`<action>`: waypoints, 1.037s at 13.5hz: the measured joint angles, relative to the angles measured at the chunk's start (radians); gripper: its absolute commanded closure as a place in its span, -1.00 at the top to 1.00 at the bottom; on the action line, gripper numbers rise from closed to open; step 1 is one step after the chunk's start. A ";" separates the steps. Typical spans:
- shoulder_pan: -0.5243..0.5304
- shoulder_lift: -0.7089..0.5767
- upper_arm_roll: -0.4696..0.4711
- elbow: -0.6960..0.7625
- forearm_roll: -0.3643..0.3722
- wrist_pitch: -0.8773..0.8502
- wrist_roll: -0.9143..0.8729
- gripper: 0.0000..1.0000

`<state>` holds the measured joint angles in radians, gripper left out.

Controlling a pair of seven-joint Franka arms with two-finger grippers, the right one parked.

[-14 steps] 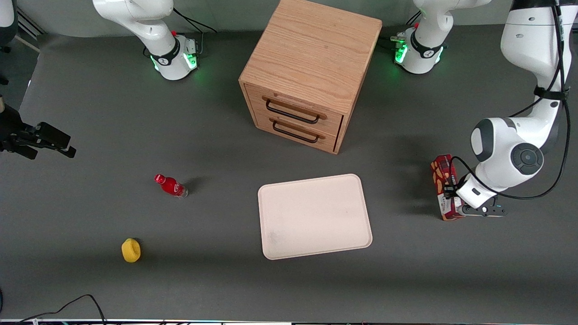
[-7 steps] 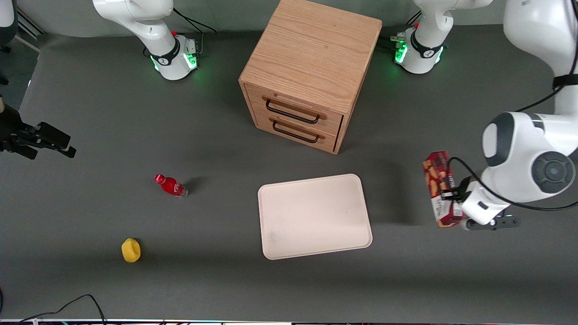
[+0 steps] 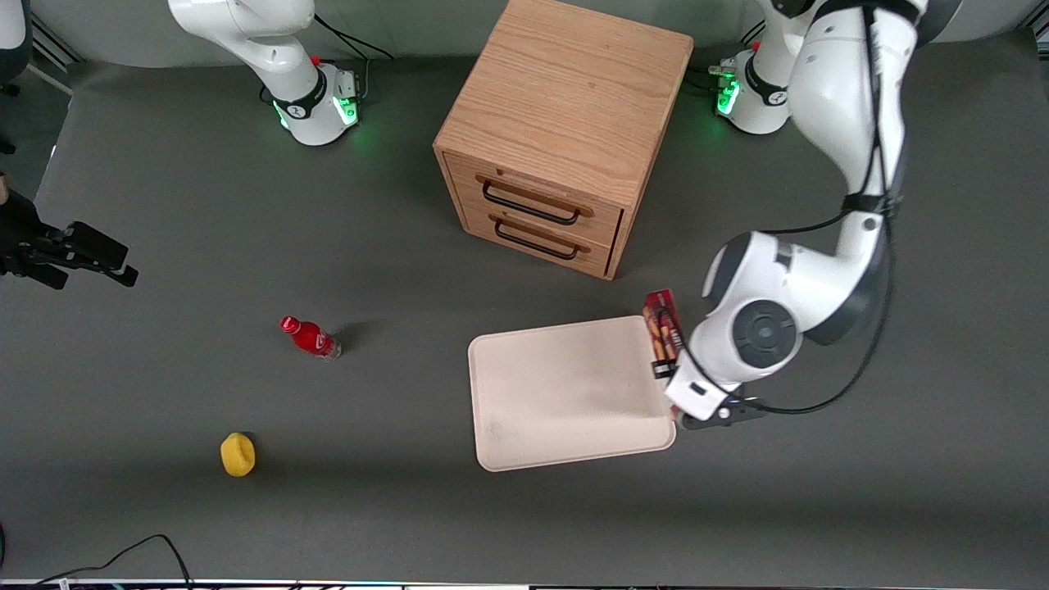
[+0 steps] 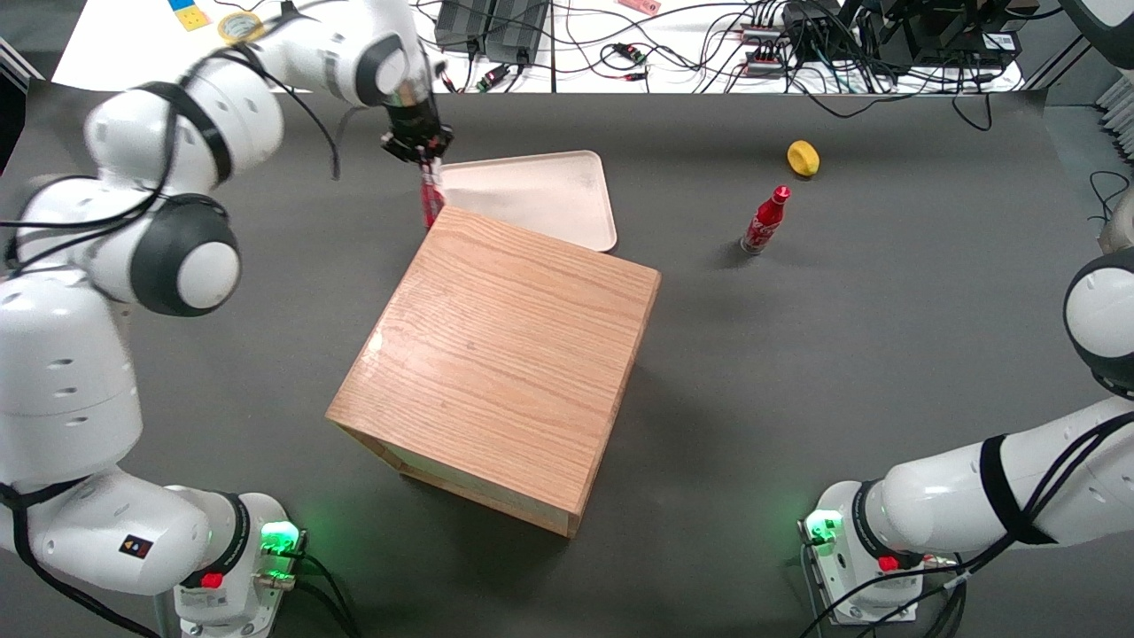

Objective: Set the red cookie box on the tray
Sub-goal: 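Lift the box and carry it with the left gripper over the white tray, then lower the box onto the tray and open the left gripper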

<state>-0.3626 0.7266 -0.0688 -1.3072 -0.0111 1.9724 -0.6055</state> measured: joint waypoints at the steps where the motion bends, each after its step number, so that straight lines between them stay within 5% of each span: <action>1: -0.014 0.029 0.000 0.011 0.000 0.028 -0.014 -1.00; 3: -0.030 0.061 0.001 0.023 0.000 0.046 -0.020 -1.00; 4: -0.036 0.071 0.001 0.025 0.005 0.047 -0.020 -0.80; 5: -0.041 0.078 0.001 0.025 0.017 0.049 -0.020 0.92; 10: -0.043 0.090 0.011 0.038 0.074 0.056 -0.020 1.00; 14: 0.020 0.029 0.023 0.089 0.070 -0.097 0.006 1.00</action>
<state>-0.3426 0.7558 -0.0457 -1.2179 0.0589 1.8757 -0.5997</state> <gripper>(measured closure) 0.115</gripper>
